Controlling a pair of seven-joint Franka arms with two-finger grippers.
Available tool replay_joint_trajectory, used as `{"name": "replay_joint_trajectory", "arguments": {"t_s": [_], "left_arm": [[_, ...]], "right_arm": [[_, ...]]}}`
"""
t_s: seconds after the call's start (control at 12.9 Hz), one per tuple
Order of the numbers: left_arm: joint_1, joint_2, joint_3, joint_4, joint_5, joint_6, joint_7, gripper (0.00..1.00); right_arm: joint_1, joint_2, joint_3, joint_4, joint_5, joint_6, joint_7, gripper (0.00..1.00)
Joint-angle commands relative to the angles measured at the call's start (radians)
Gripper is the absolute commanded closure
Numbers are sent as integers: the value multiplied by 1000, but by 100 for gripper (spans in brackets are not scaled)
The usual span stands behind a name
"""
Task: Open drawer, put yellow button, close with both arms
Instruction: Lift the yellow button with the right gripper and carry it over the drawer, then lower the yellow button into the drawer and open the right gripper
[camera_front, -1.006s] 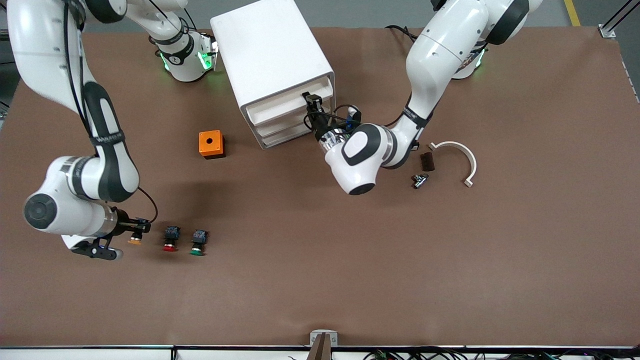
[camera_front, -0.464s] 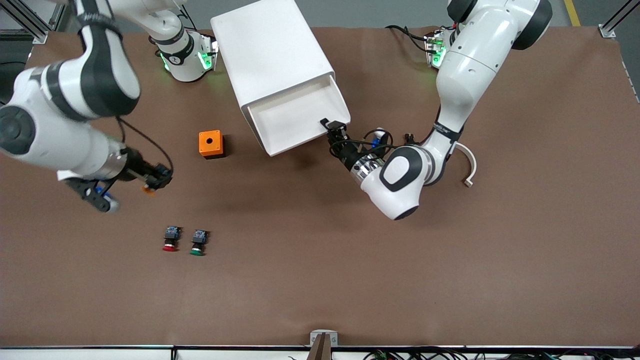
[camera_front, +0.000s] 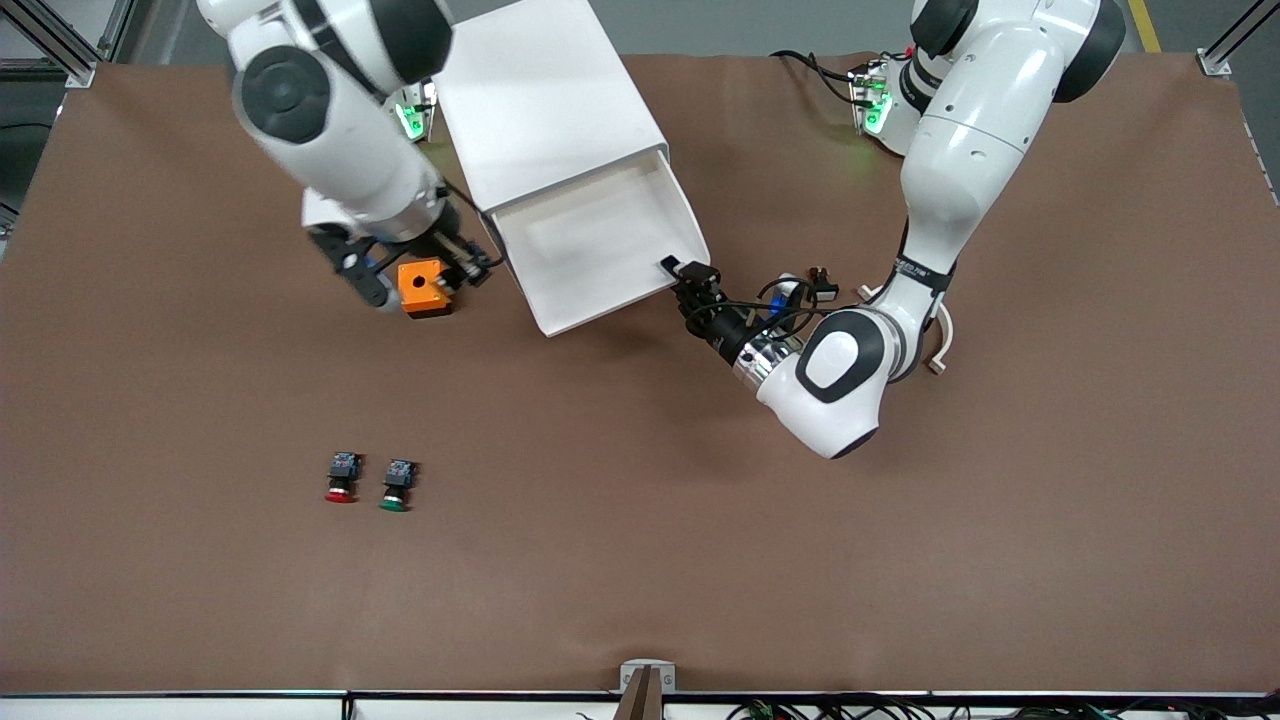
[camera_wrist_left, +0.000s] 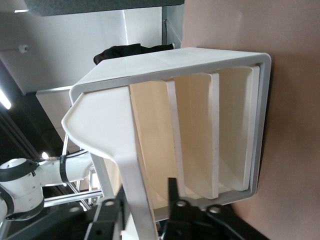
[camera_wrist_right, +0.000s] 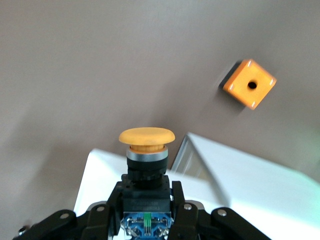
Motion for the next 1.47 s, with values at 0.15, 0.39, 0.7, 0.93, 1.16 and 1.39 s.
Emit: {"name": "replay_joint_trajectory", "arguments": {"t_s": [0.15,0.39,0.7,0.93,1.16,1.39], "left_arm": [[29,-4,8,57,-4,-1,151,0],[72,-1,10,119,-2,-30,449,1],[57,-28,73,158,126,-27,850,1],[33,-87,59,155,322,81,1064,2],[-40,-155,50,138,540,279,1096,3],[-90,-183,44,127,701,384,1096,3]], "right_arm": [[167,21,-16,-26,-15,134,240,100],[236,81,-16,-22,-55,186,351,100],[303,148,-16,-13,-57,257,476,100],[340,196,-18,12,-58,289,562,99],[360,214,-16,24,-69,286,598,79],[350,213,-19,65,-69,275,586,0]]}}
